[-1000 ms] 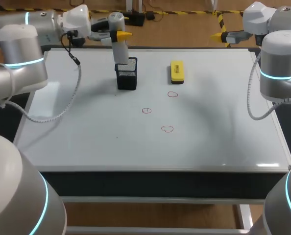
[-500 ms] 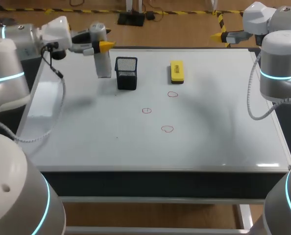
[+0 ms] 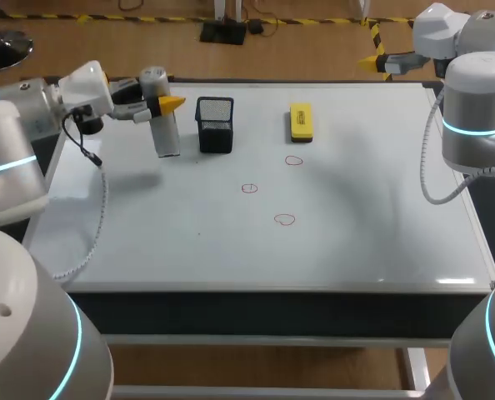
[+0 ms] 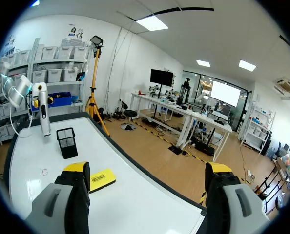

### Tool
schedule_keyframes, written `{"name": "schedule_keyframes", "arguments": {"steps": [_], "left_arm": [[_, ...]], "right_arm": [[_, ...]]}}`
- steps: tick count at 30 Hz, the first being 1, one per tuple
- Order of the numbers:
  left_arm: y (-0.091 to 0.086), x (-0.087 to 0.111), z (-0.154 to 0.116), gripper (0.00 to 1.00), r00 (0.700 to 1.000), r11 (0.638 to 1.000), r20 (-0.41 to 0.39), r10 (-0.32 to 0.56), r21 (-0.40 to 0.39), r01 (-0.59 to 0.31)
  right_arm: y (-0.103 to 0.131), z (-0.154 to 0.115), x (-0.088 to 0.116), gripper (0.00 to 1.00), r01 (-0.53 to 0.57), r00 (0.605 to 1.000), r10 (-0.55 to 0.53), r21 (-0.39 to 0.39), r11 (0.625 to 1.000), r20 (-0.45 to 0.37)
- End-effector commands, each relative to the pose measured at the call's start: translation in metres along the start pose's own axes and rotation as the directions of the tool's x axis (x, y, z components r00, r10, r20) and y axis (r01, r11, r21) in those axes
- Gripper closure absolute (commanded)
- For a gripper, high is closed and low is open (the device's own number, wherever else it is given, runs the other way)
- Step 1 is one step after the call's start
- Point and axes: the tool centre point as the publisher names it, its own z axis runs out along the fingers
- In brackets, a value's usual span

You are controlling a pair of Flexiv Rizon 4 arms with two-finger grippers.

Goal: Pick up the inspection probe, press it on each red-marked spot on the whiteboard one by one, put down the probe, pick up the eraser, and wipe off all the red marks.

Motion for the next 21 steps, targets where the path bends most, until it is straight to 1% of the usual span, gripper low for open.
{"name": "schedule_keyframes", "arguments": {"steps": [1, 16, 17, 18, 19, 20, 21], "left_arm": [[0.009, -0.002, -0.004, 1.00, 1.000, 1.000, 0.009, -0.016, 0.000, 0.016], [0.009, -0.002, -0.004, 1.00, 1.000, 1.000, 0.009, -0.016, 0.000, 0.016], [0.009, -0.002, -0.004, 1.00, 1.000, 1.000, 0.009, -0.016, 0.000, 0.016], [0.009, -0.002, -0.004, 1.00, 1.000, 1.000, 0.009, -0.016, 0.000, 0.016], [0.009, -0.002, -0.004, 1.00, 1.000, 1.000, 0.009, -0.016, 0.000, 0.016], [0.009, -0.002, -0.004, 1.00, 1.000, 1.000, 0.009, -0.016, 0.000, 0.016], [0.009, -0.002, -0.004, 1.00, 1.000, 1.000, 0.009, -0.016, 0.000, 0.016]], "right_arm": [[0.000, 0.000, 0.000, 0.00, 0.000, 1.000, 0.000, -0.001, 1.000, -0.001], [0.000, 0.000, 0.000, 0.00, 0.000, 1.000, 0.000, -0.001, 1.000, -0.001], [-0.001, 0.003, -0.003, 0.00, 0.040, 0.998, -0.040, 0.013, 0.999, -0.042], [-0.003, 0.008, -0.002, 0.00, 0.116, 0.987, -0.111, 0.039, 0.992, -0.115], [-0.004, 0.013, 0.002, 0.00, 0.204, 0.960, -0.187, 0.063, 0.977, -0.206], [-0.004, 0.018, 0.008, 0.00, 0.281, 0.919, -0.248, 0.070, 0.957, -0.305], [-0.006, 0.023, 0.015, 0.00, 0.377, 0.859, -0.318, 0.075, 0.923, -0.402]]}}
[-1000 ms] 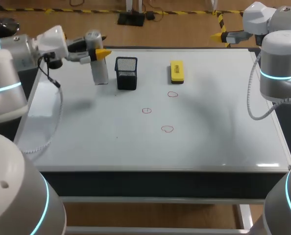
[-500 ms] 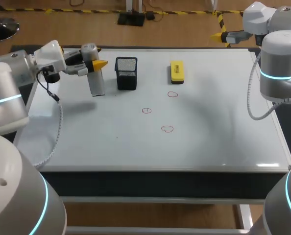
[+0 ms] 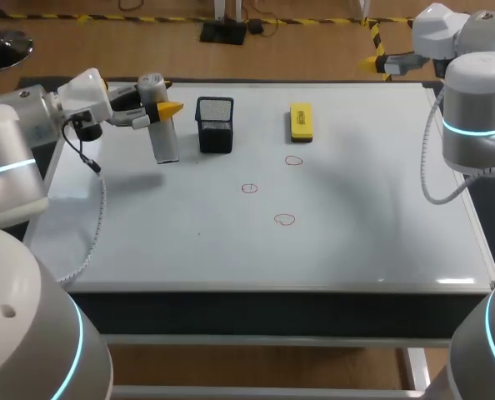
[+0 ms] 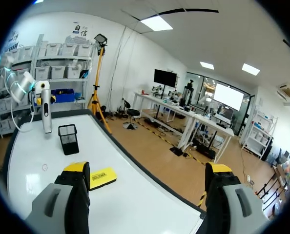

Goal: Pick up the inspection probe, press it on each red-marked spot on the whiteboard one by one, put down the probe, pick up the eraser, and wipe off all the red marks.

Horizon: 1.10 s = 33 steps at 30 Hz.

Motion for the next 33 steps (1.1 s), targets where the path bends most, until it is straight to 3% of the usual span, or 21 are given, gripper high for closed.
{"name": "schedule_keyframes", "arguments": {"steps": [1, 4, 6, 9, 11, 12, 14, 17, 19, 20, 22, 33], "left_arm": [[0.000, 0.000, 0.000, 1.00, 1.000, 1.000, -0.001, 0.001, 0.003, -0.001], [0.000, 0.000, 0.000, 1.00, 1.000, 1.000, -0.001, 0.001, 0.003, -0.001], [0.000, 0.000, 0.000, 1.00, 1.000, 1.000, -0.001, 0.001, 0.003, -0.001], [0.000, 0.000, 0.000, 1.00, 1.000, 1.000, -0.001, 0.001, 0.003, -0.001], [0.000, 0.000, 0.000, 1.00, 1.000, 1.000, -0.001, 0.001, 0.003, -0.001], [0.000, 0.000, 0.000, 1.00, 1.000, 1.000, -0.001, 0.001, 0.003, -0.001], [0.000, 0.000, 0.000, 1.00, 1.000, 1.000, -0.001, 0.001, 0.003, -0.001], [0.000, 0.000, 0.000, 1.00, 1.000, 1.000, -0.001, 0.001, 0.003, -0.001], [0.000, 0.000, 0.000, 1.00, 1.000, 1.000, -0.001, 0.001, 0.003, -0.001], [0.000, 0.000, 0.000, 1.00, 1.000, 1.000, -0.001, 0.001, 0.003, -0.001], [0.000, 0.000, 0.000, 1.00, 1.000, 1.000, -0.001, 0.001, 0.003, -0.001], [0.000, 0.000, 0.000, 1.00, 1.000, 1.000, -0.001, 0.001, 0.003, -0.001]], "right_arm": [[-0.005, 0.024, 0.010, 0.00, 0.409, 0.832, -0.327, 0.098, 0.907, -0.448], [-0.014, 0.042, 0.026, 0.00, 0.592, 0.660, -0.419, 0.089, 0.801, -0.624], [-0.019, 0.054, 0.034, 0.00, 0.673, 0.563, -0.450, 0.069, 0.736, -0.693], [-0.021, 0.068, 0.044, 0.00, 0.740, 0.441, -0.474, 0.010, 0.673, -0.762], [-0.024, 0.077, 0.050, 0.00, 0.864, 0.260, -0.543, -0.059, 0.500, -0.799], [-0.026, 0.082, 0.051, 0.00, 0.892, 0.208, -0.551, -0.074, 0.446, -0.808], [-0.026, 0.092, 0.054, 0.00, 0.926, 0.082, -0.558, -0.144, 0.348, -0.826], [-0.024, 0.105, 0.062, 0.00, 0.936, -0.045, -0.554, -0.229, 0.269, -0.831], [-0.025, 0.111, 0.073, 0.00, 0.916, -0.063, -0.542, -0.264, 0.301, -0.838], [-0.025, 0.113, 0.078, 0.00, 0.903, -0.040, -0.551, -0.267, 0.338, -0.833], [-0.020, 0.121, 0.086, 0.00, 0.854, 0.135, -0.564, -0.194, 0.483, -0.815], [-0.020, 0.121, 0.086, 0.00, 0.854, 0.135, -0.564, -0.194, 0.483, -0.815]]}}
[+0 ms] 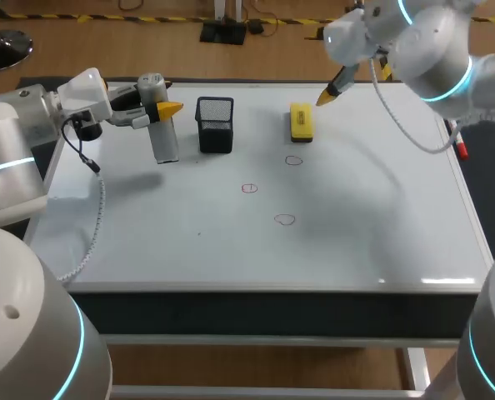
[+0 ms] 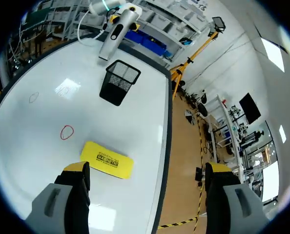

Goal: Pick up the inspection probe, press it on each red-marked spot on the whiteboard one by one, put down the probe, pick up the eraser, and wipe off all the red marks.

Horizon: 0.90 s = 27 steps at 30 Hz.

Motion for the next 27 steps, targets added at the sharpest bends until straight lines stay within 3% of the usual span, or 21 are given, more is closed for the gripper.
{"name": "schedule_keyframes", "arguments": {"steps": [1, 11, 15, 20, 27], "left_arm": [[0.001, 0.000, 0.001, 1.00, 1.000, 1.000, 0.001, 0.002, 0.005, -0.002], [0.001, 0.000, 0.001, 1.00, 1.000, 1.000, 0.001, 0.002, 0.005, -0.002], [0.001, 0.000, 0.001, 1.00, 1.000, 1.000, 0.001, 0.002, 0.005, -0.002], [0.001, 0.000, 0.001, 1.00, 1.000, 1.000, 0.001, 0.002, 0.005, -0.002], [0.001, 0.000, 0.001, 1.00, 1.000, 1.000, 0.001, 0.002, 0.005, -0.002]], "right_arm": [[0.000, -0.004, -0.005, 0.00, 0.280, 0.865, -0.264, -0.027, 0.960, -0.426], [0.000, -0.004, -0.005, 0.00, 0.280, 0.865, -0.264, -0.027, 0.960, -0.426], [0.008, 0.015, 0.010, 0.00, 0.447, 0.741, -0.426, -0.093, 0.890, -0.519], [0.015, 0.029, 0.025, 0.00, 0.576, 0.614, -0.578, -0.195, 0.794, -0.537], [0.014, 0.040, 0.037, 0.00, 0.653, 0.489, -0.656, -0.257, 0.712, -0.575]]}}
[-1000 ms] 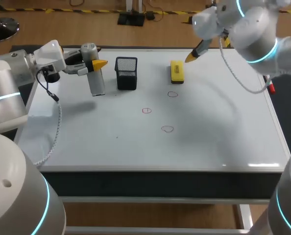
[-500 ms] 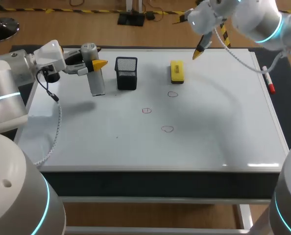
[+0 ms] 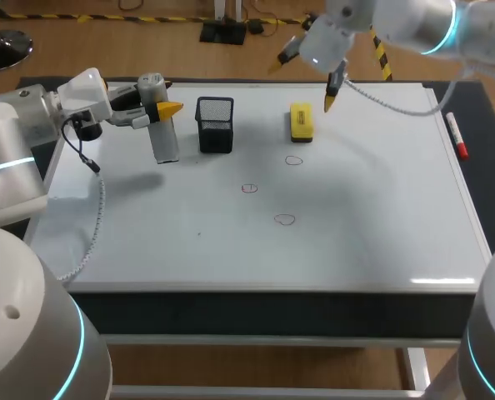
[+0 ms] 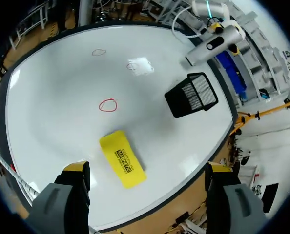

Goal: Pick up the inspection probe, press it on each red-marked spot on the whiteboard one by one, put down the probe, pick up the eraser, and wipe off all the red marks.

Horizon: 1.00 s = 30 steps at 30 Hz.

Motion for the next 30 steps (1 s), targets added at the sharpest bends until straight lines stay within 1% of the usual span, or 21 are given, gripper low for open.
{"name": "schedule_keyframes", "arguments": {"steps": [1, 4, 9, 12, 15, 19, 22, 30], "left_arm": [[0.001, 0.000, 0.000, 1.00, 1.000, 1.000, 0.001, 0.002, 0.005, -0.002], [0.001, 0.000, 0.000, 1.00, 1.000, 1.000, 0.001, 0.002, 0.005, -0.002], [0.001, 0.000, 0.000, 1.00, 1.000, 1.000, 0.001, 0.002, 0.005, -0.002], [0.001, 0.000, 0.000, 1.00, 1.000, 1.000, 0.001, 0.002, 0.005, -0.002], [0.001, 0.000, 0.000, 1.00, 1.000, 1.000, 0.001, 0.002, 0.005, -0.002], [0.001, 0.000, 0.000, 1.00, 1.000, 1.000, 0.001, 0.002, 0.005, -0.002], [0.001, 0.000, 0.000, 1.00, 1.000, 1.000, 0.001, 0.002, 0.005, -0.002], [0.001, 0.000, 0.000, 1.00, 1.000, 1.000, 0.001, 0.002, 0.005, -0.002]], "right_arm": [[-0.008, 0.006, -0.001, 0.00, 0.119, 0.961, -0.124, -0.035, 0.992, -0.248], [-0.011, 0.011, 0.002, 0.00, 0.156, 0.958, -0.167, -0.062, 0.986, -0.234], [-0.017, 0.019, 0.006, 0.00, 0.199, 0.945, -0.211, -0.074, 0.977, -0.251], [-0.023, 0.023, 0.008, 0.00, 0.197, 0.940, -0.204, -0.055, 0.979, -0.274], [-0.025, 0.026, 0.011, 0.00, 0.192, 0.946, -0.199, -0.050, 0.980, -0.255], [-0.027, 0.037, 0.019, 0.00, 0.203, 0.931, -0.200, -0.025, 0.979, -0.306], [-0.030, 0.043, 0.025, 0.00, 0.198, 0.926, -0.191, -0.011, 0.980, -0.325], [-0.028, 0.054, 0.041, 0.00, 0.210, 0.916, -0.204, -0.022, 0.977, -0.345]]}}
